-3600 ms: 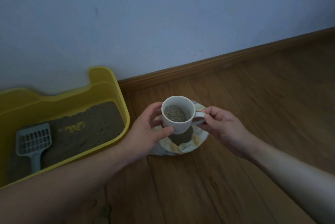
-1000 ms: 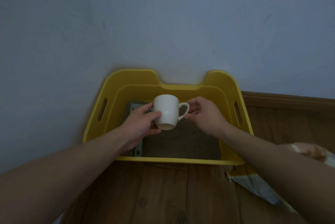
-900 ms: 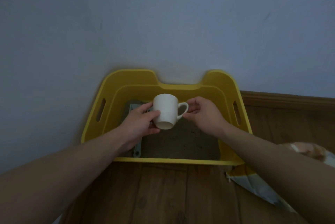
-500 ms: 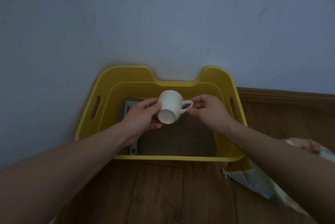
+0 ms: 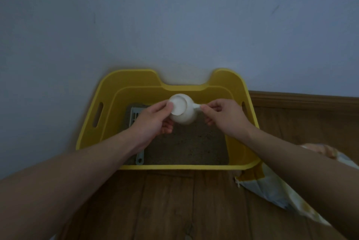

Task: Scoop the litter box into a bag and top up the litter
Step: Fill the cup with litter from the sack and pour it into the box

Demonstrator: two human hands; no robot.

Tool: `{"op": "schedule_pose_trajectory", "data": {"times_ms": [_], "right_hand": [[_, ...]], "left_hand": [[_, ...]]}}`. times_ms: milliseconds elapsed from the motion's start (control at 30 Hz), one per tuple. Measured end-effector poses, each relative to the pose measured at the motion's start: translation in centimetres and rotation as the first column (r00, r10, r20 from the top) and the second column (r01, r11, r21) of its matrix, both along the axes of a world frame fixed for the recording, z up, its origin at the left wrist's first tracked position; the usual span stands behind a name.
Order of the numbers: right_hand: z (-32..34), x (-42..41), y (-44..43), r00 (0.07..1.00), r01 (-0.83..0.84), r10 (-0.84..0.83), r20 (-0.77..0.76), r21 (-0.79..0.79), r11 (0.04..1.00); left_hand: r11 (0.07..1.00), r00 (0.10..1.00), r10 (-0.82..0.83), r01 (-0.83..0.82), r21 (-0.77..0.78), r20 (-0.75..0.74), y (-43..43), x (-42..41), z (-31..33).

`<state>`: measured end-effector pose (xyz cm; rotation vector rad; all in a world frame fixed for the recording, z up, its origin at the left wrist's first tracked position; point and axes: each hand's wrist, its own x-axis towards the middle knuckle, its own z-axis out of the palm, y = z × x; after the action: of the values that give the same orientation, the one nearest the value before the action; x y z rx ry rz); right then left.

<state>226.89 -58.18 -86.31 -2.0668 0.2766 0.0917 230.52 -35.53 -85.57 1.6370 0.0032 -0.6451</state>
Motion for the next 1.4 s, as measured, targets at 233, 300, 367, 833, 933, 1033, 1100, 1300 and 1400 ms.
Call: {"op": "schedule_pose_trajectory", "data": {"times_ms": [233, 300, 367, 833, 933, 1033, 1100, 1300, 1400], "right_hand": [[0.2, -0.3, 0.4, 0.999, -0.040, 0.040, -0.015, -0.012, 0.999], [0.2, -0.2, 0.5, 0.999, -0.036, 0.036, -0.010, -0.012, 0.999], [0.3, -0.2, 0.5, 0.999, -0.035, 0.035, -0.011, -0.004, 0.999], [2.0, 1.1, 2.1, 0.998, 0.012, -0.018, 0.054, 0.102, 0.995], [2.6, 1.2, 2.6, 0.998, 0.026, -0.035, 0.059, 0.145, 0.989], [3.1, 1.1, 2.9, 0.997, 0.035, -0.046, 0.056, 0.179, 0.983], [3.5, 0.8, 3.0, 0.997, 0.040, -0.050, 0.055, 0.181, 0.983], [4.5, -0.4, 2.8, 0.993, 0.009, -0.024, 0.114, 0.131, 0.991], [5.0, -1.1, 2.7, 0.992, -0.009, -0.009, 0.124, 0.147, 0.989]], "left_hand": [[0.999, 0.995, -0.009, 0.004, 0.045, 0.095, 0.7, -0.3, 0.5], [0.999, 0.995, -0.004, -0.001, 0.046, 0.102, 0.7, -0.3, 0.7], [0.999, 0.994, 0.001, -0.006, 0.048, 0.105, 0.7, -0.3, 0.8], [0.996, 0.993, 0.094, -0.094, -0.006, 0.074, 1.3, 0.4, 2.5], [0.992, 0.990, 0.121, -0.119, -0.032, 0.066, 1.5, 0.2, 2.9], [0.987, 0.988, 0.154, -0.153, -0.039, 0.028, 1.7, -0.2, 3.0], [0.983, 0.985, 0.175, -0.174, -0.052, 0.004, 1.6, -0.5, 3.2], [0.994, 0.993, 0.111, -0.112, -0.019, -0.033, 1.9, -1.3, 4.2], [0.996, 0.994, 0.006, -0.015, 0.084, 0.109, 1.9, -2.0, 4.5]]}}
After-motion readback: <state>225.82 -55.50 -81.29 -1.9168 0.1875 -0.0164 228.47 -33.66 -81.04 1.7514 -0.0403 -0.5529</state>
